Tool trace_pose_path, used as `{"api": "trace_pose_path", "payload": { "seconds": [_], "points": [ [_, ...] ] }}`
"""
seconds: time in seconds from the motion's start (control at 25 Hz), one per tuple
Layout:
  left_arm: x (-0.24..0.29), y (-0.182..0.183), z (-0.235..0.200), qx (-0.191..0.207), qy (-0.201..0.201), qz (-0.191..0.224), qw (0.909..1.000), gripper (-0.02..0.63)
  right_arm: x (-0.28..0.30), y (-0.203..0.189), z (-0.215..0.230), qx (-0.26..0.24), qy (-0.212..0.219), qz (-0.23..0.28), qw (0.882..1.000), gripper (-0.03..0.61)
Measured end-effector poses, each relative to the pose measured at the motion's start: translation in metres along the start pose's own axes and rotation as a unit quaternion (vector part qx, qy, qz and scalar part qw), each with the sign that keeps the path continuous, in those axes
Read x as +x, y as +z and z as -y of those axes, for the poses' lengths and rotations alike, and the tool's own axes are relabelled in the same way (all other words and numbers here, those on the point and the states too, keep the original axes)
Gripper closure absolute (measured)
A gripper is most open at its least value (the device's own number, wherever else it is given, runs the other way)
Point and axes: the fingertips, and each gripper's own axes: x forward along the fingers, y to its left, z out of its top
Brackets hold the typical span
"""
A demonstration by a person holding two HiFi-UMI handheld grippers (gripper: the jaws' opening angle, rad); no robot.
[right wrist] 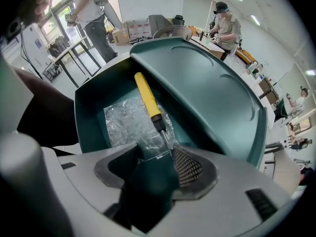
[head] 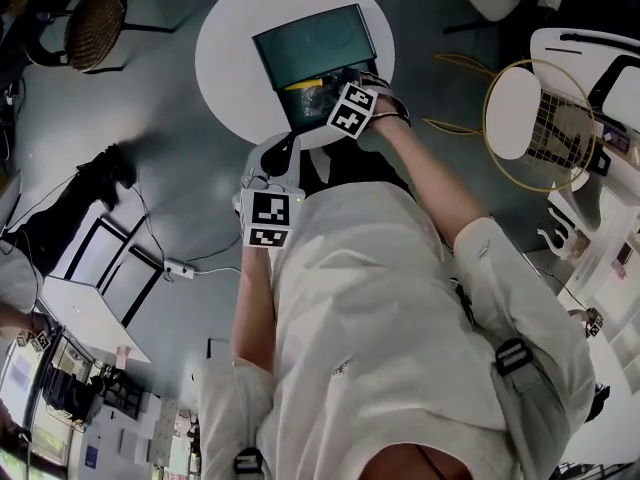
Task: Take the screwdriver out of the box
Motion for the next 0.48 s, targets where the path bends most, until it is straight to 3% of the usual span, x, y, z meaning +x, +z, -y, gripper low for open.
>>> {"api": "trace_pose_path", "payload": {
  "seconds": [0.2,0.28,0.36,0.48],
  "points": [
    [-0.0017,-0.0032,-0.0031,-0.001,0.002,-0.002,1.0000,0.604,-0.0007,0.0019,-0.0007,-0.006,0.001,-0.003,1.000,0.358],
    [-0.0024,-0.0050,-0.0041,-0.001,0.002,-0.003,1.0000,0.604,-0.0017,0.0015,-0.0002,-0.008,-0.011,-0.003,1.000,0.402],
    [-0.0030,-0.0042,-0.0048,-0.002,0.003,-0.001,1.0000,0.604,-0.0030,-0.0002,0.0034,-0.012,-0.030,-0.004,0.999,0.526],
    [-0.0039,-0.0029,-0.0054,-0.004,0.004,0.001,1.0000,0.604,-0.0029,-0.0029,0.0038,-0.014,-0.038,-0.004,0.999,0.540]
  ]
}}
